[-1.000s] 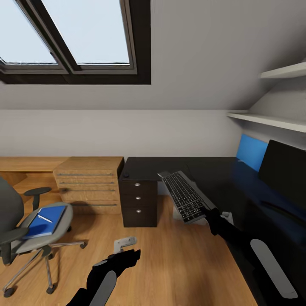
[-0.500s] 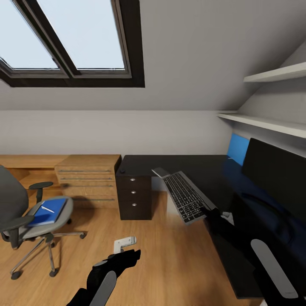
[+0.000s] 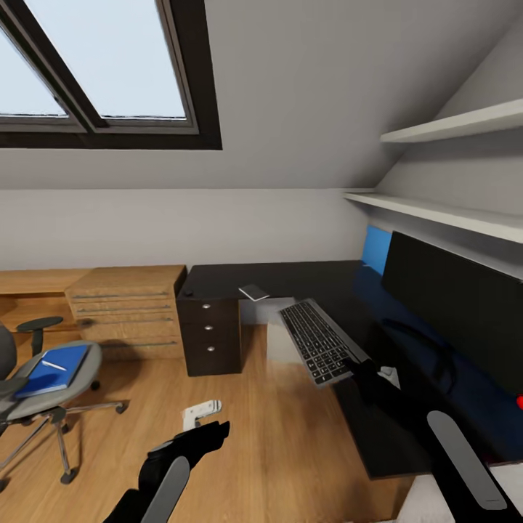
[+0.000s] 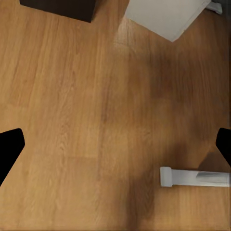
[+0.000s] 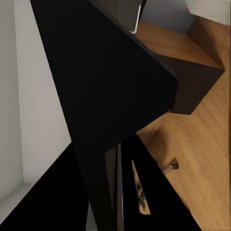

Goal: In the bedroom, organize the workspace by keeping the computer under the desk, ensuring the monitor is on the desk, placing the keyboard on the desk next to the monitor, placing the mouse on the desk next to the keyboard, moving the folder from the swivel chair onto the desk next to the mouse, stacking the notebook on top of the folder with the pen on top of the notebook, and positioning the swivel chair next to the desk.

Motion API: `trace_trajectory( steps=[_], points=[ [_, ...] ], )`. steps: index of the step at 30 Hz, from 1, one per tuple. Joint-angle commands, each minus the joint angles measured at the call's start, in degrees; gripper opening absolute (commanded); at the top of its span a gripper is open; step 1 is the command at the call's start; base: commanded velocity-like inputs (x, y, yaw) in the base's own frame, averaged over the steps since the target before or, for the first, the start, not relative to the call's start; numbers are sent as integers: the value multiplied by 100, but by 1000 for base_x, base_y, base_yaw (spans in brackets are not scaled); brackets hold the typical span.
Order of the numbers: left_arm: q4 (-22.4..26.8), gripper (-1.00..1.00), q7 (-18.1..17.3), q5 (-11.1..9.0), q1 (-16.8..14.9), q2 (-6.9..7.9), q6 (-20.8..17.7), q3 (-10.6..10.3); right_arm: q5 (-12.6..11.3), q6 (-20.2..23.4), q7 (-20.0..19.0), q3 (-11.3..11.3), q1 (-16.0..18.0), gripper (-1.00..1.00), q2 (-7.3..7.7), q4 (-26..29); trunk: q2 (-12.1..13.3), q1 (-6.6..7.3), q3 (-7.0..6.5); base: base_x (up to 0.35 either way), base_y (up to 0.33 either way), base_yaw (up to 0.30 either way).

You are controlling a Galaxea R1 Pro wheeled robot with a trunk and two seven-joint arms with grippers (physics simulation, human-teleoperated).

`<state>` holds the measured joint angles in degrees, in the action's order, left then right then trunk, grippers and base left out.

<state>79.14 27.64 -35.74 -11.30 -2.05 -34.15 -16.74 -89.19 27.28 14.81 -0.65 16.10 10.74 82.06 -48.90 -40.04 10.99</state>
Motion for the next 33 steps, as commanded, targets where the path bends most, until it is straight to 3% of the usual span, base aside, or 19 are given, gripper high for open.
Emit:
trace_trajectory(
  steps=[1, 6, 17, 26, 33],
  points=[
    [8, 100, 57, -56, -4, 0, -7, 0, -90, -12, 40, -5, 7, -100, 2, 6, -8, -1, 9, -2, -1, -263],
    [7, 100, 58, -43, -4, -4, -3, 5, -90, -19, 40, -5, 7, -100, -1, -4, -8, -1, 9, -1, 0, -251],
    [165, 100, 67, -36, 22, -6, 82, -31, -86, -3, 30, -3, 7, -100, 6, -5, -8, -1, 9, 0, 0, -9],
    [189, 100, 66, -37, 23, -6, 84, -135, -71, -7, -373, 3, 7, -100, 7, -159, -8, -1, 9, 0, 0, 0],
    [155, 100, 68, -37, 23, -6, 84, -138, -52, -48, -475, 299, 7, -100, -1, -857, -8, -1, 9, 0, 0, 0]
  ],
)
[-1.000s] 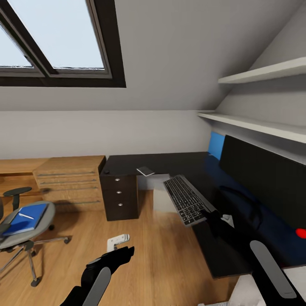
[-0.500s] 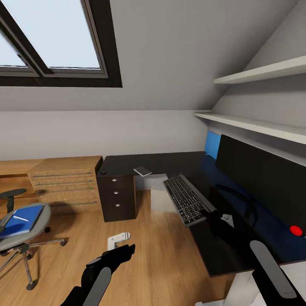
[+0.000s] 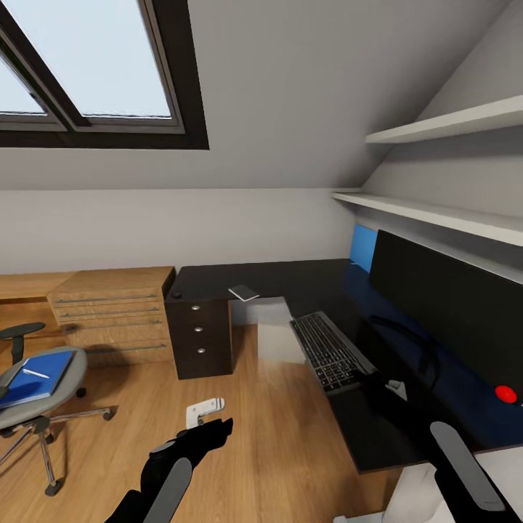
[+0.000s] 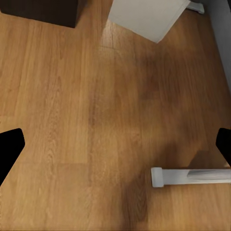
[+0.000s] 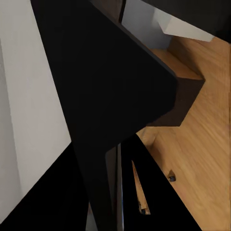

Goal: In the bedroom, organize the workspace by keeping the computer under the desk, ensuring the monitor is on the desk, placing the keyboard on the desk next to the monitor, placing the mouse on the desk next to the keyboard, moving the folder from the swivel chair onto the desk next to the mouse, stacking the notebook on top of the folder with the pen on top of the notebook, and positioning the swivel chair next to the desk.

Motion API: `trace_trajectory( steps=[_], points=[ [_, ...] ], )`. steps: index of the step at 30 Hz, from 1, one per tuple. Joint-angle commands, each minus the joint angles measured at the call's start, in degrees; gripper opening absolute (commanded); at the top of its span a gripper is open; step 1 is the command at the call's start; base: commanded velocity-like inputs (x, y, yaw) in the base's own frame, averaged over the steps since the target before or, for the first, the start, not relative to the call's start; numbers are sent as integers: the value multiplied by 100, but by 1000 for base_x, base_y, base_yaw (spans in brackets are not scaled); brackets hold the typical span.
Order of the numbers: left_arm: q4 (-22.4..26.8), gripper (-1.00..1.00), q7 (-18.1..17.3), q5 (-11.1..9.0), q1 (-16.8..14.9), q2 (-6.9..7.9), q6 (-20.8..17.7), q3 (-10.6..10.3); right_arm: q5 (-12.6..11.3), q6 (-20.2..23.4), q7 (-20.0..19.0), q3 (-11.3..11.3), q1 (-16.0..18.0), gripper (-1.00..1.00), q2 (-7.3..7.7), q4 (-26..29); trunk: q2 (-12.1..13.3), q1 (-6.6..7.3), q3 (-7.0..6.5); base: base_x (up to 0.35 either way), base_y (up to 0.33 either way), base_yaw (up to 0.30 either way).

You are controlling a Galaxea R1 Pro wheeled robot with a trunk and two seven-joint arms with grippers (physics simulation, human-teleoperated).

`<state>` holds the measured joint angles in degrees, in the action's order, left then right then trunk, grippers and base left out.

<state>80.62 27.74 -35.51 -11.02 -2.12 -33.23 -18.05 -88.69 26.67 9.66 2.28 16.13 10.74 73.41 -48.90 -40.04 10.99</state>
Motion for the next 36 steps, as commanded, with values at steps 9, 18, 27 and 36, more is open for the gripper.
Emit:
trace_trajectory(
  steps=[9, 18, 27, 36],
  points=[
    [-24, 100, 64, -77, -5, -7, -8, -10, 118, 5, -138, 60, 4, -100, -16, -88, -7, -1, 9, 0, 0, 0],
    [-79, 100, 65, -77, -5, -14, -8, -41, 1088, -449, -350, 5, 213, -100, -213, -601, -7, -1, 9, 0, 0, 0],
    [-141, 100, 73, -67, -5, -9, -1, -100, 1316, -759, -362, 17, 1686, -100, -270, -2014, -7, -1, 9, 0, 0, 0],
    [-147, 100, 70, -67, -5, -8, 1, -102, 1333, -957, -1008, 9, 2548, -100, -365, -3938, -7, -1, 9, 0, 0, 0]
  ],
)
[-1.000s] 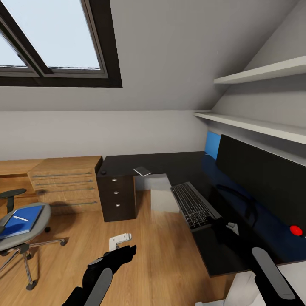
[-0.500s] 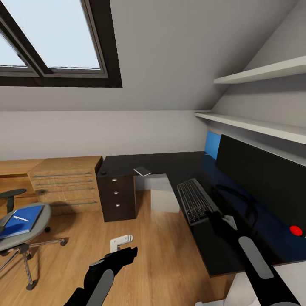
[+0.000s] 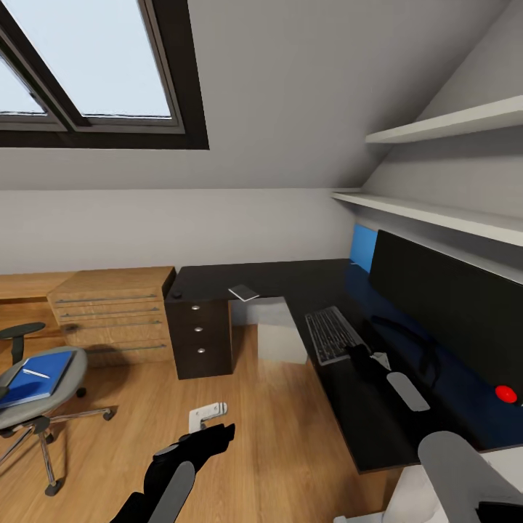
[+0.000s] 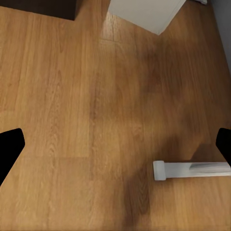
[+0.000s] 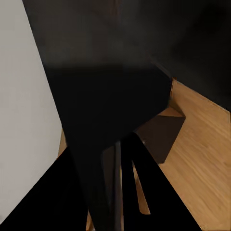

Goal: In the bedroom, organize the workspace by keeping the computer under the desk, ensuring the monitor is on the desk, placing the keyboard on the desk next to the monitor, placing the mouse on the desk next to the keyboard, moving the folder from the swivel chair onto the desk next to the mouse, stacking the notebook on top of the folder with the pen on top of the notebook, and positioning the swivel chair next to the desk.

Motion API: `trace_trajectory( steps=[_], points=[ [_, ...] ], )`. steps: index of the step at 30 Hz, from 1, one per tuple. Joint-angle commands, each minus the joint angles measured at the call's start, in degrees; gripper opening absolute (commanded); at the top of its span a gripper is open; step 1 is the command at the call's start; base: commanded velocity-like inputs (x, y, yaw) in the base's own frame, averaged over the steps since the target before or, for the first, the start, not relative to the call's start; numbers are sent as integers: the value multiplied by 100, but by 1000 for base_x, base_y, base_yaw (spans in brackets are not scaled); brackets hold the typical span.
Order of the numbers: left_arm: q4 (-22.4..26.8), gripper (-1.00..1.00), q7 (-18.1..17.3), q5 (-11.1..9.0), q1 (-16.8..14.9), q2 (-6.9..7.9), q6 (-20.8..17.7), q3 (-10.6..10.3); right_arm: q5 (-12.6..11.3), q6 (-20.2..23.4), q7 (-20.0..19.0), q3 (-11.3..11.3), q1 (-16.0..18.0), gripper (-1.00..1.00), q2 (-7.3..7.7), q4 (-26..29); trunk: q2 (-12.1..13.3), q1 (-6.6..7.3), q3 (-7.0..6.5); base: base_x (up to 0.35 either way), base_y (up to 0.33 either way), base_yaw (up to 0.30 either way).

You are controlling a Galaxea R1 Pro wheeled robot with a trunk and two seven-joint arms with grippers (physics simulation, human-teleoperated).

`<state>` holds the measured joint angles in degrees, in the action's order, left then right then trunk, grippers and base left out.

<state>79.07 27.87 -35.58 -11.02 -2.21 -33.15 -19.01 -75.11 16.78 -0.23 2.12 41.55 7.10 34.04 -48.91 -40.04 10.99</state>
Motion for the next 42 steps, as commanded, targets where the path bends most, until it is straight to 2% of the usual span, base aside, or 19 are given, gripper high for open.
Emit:
trace_trajectory(
  steps=[1, 4, 9, 11, 17, 23, 27, 30, 34, 38, 42],
  points=[
    [6, 100, 59, -61, -5, 1, -7, -6, -23, 31, -88, 22, 20, -100, -19, -56, -7, -1, 9, 0, 0, 0],
    [4, 100, 58, -63, -5, 1, -8, -6, -23, 53, -319, 13, 39, -100, -38, -127, -7, -1, 9, 0, 0, 0],
    [3, 100, 57, -63, -5, 1, -10, -6, 72, 65, -1268, -100, 43, -100, -31, -184, -7, -1, 9, 0, 0, 0],
    [-8, 100, 56, -63, -5, -3, -9, -8, 96, 72, -1529, -127, 40, -100, -15, -217, -7, -1, 9, 0, 0, 0],
    [-37, 100, 53, -56, -5, -7, -11, -14, 115, 62, -1962, -148, 35, -100, 43, -506, -7, -1, 9, 0, 0, 0],
    [-39, 100, 39, -61, -5, -5, -9, -15, 112, 75, -2195, -147, 30, -100, 75, -751, -7, -1, 9, 0, 0, 0],
    [-32, 100, 38, -56, -5, 5, -7, -4, 65, 216, -2289, -140, 29, -100, 263, -1010, -7, -1, 9, 0, -58, 0],
    [-20, 100, 25, -55, -5, 8, -7, 6, -83, 577, -2312, -109, 28, -100, 352, -1220, -7, -1, 9, 0, -43, 0],
    [-9, 100, 23, -55, -5, 9, -7, 10, -414, 1114, -2317, -86, 28, -100, 434, -1320, -7, -1, 9, 0, -13, 0],
    [-6, 100, 24, -55, -5, 14, -7, 20, -527, 1344, -2315, -82, 28, -100, 454, -1347, -7, -1, 9, 0, -3, 0],
    [1, 100, 26, -55, -5, 18, -7, 27, -544, 1408, -2307, -81, 28, -100, 461, -1358, -7, -1, 9, 0, -82, 0]
  ],
)
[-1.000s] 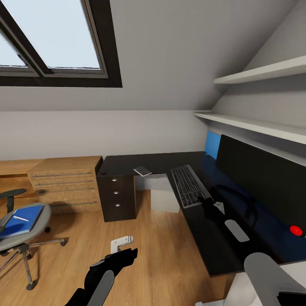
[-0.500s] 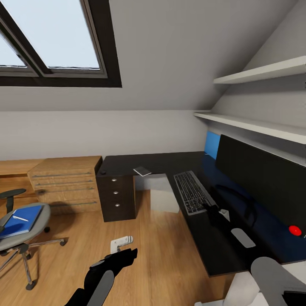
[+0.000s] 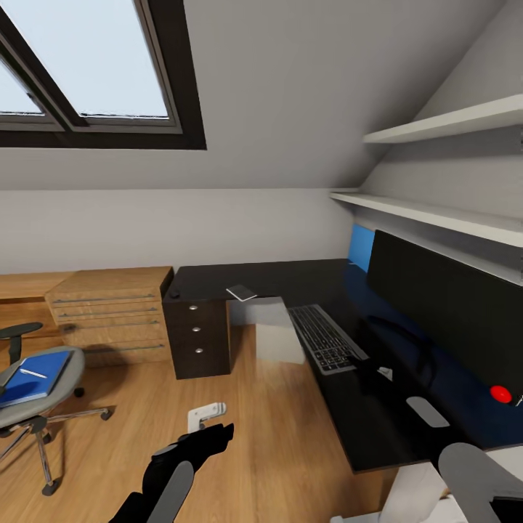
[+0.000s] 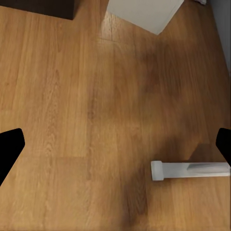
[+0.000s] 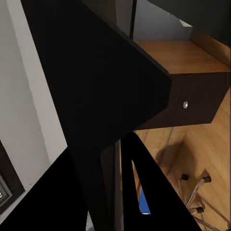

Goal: In the bedroom, organize the workspace by keeping the computer under the desk, ensuring the monitor is on the desk, placing the keyboard on the desk next to the monitor, placing the mouse on the desk next to the keyboard, moving the folder from the swivel chair onto the desk next to the mouse, stacking the notebook on top of the folder with the pen on top of the notebook, and positioning the swivel chair next to the desk.

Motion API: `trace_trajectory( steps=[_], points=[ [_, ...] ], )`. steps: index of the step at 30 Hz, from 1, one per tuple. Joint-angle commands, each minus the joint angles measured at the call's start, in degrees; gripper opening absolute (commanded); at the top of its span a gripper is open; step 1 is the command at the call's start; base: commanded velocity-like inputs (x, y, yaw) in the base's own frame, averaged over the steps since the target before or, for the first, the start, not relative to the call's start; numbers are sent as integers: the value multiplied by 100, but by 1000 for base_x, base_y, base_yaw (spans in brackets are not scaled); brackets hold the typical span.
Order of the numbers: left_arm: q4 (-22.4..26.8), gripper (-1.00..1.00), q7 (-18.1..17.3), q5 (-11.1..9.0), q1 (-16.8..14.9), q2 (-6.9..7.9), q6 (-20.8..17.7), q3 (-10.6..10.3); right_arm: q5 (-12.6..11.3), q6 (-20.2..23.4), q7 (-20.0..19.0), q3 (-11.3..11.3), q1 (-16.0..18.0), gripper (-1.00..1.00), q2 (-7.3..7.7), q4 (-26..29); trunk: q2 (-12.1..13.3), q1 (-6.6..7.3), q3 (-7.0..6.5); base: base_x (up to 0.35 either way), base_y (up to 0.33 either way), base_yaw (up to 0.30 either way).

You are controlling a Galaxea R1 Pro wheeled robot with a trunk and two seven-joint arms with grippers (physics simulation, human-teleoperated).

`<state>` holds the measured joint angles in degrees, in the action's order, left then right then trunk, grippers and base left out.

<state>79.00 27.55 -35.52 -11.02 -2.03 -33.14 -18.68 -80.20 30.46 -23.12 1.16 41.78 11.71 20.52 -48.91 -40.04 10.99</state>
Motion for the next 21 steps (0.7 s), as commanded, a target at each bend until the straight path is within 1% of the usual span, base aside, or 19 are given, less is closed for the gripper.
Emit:
trace_trajectory(
  steps=[1, 4, 6, 8, 11, 13, 16, 19, 21],
  points=[
    [8, 100, 59, -59, -5, 0, -7, -5, -34, 43, -17, 15, 5, -100, 2, -8, -7, -1, 9, 0, -209, 0],
    [12, 100, 55, -54, -5, 3, -2, 5, -35, 48, -11, 21, 5, -100, 6, -60, -7, -1, 9, 0, -256, 0],
    [46, 100, 43, -58, -5, 44, -5, 46, -32, 48, -10, 20, 5, -100, 1, -119, -7, -1, 9, 0, -132, 0],
    [148, 100, 37, -62, -5, 127, -10, 82, -31, 48, -9, 18, 5, -100, 0, -144, -7, -1, 9, 0, -59, 0],
    [380, 100, 28, -101, -5, 391, -27, 109, -31, 46, 0, 16, 5, -100, -1, -166, -7, -1, 9, 0, -23, 0],
    [442, 100, 25, -114, -5, 493, -32, 115, -30, 42, 33, 16, 5, -100, -1, -174, -7, -1, 9, 0, -7, 0],
    [482, 100, 23, -121, -5, 547, -34, 122, -30, 14, 86, 16, 5, -100, -7, -172, -7, -1, 9, 0, -3, 0],
    [530, 100, 23, -122, -5, 566, -34, 128, -30, -9, 104, 16, 5, -100, -9, -171, -7, -1, 9, 0, -16, 0],
    [647, 100, 22, -122, -5, 627, -34, 133, -30, -27, 110, 16, 5, -100, -7, -171, -7, -1, 9, 0, -182, 0]
  ],
)
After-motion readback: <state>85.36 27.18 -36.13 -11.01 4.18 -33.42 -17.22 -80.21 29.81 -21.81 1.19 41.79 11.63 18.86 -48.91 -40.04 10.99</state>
